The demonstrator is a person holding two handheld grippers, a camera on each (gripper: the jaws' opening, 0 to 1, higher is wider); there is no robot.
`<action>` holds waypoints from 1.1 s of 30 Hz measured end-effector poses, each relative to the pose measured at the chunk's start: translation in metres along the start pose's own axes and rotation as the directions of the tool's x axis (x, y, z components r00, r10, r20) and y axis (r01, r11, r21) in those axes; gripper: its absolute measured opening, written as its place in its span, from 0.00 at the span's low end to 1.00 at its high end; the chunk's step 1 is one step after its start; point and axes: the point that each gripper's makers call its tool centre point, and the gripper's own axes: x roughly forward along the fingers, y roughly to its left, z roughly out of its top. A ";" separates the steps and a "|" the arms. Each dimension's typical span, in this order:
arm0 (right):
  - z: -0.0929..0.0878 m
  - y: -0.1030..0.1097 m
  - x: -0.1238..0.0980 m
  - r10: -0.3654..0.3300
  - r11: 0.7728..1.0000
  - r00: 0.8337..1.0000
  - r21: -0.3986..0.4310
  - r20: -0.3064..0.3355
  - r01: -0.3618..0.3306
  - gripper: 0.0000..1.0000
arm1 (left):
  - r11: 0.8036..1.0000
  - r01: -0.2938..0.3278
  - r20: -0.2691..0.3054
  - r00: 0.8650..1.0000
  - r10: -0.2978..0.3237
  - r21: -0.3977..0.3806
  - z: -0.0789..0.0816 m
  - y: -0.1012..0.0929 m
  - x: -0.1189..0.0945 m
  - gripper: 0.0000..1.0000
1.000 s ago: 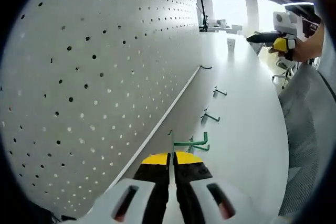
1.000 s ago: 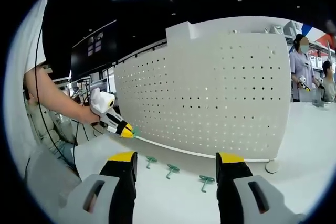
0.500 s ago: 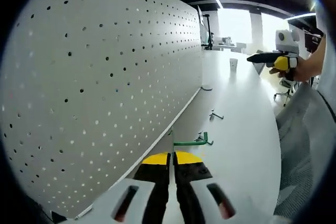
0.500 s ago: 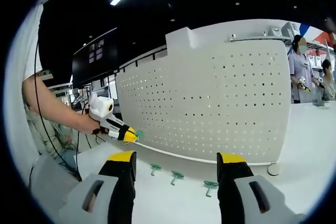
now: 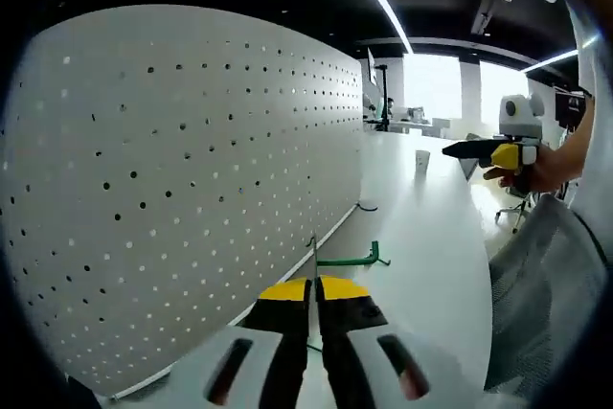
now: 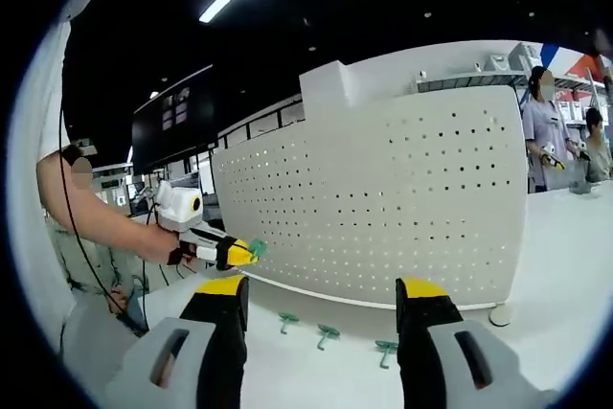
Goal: Insert the hook assembly into the mounting plate slot until the hook locks in place.
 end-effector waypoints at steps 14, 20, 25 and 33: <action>0.009 0.011 0.004 0.016 0.999 0.999 0.027 0.029 -0.016 0.59 | 0.997 0.035 0.131 0.991 -0.026 -0.069 0.028 -0.020 -0.003 0.03; 0.011 0.014 0.004 0.022 0.999 0.999 0.030 0.033 -0.023 0.59 | 0.995 0.045 0.177 0.984 -0.028 -0.090 0.042 -0.026 -0.005 0.03; 0.011 0.018 0.005 0.029 0.999 0.999 0.026 0.032 -0.030 0.59 | 0.996 0.045 0.194 0.981 -0.030 -0.072 0.053 -0.030 -0.005 0.03; 0.019 0.022 0.003 0.035 0.998 0.998 0.042 0.049 -0.038 0.58 | 0.997 0.041 0.235 0.972 -0.026 -0.059 0.073 -0.034 -0.006 0.03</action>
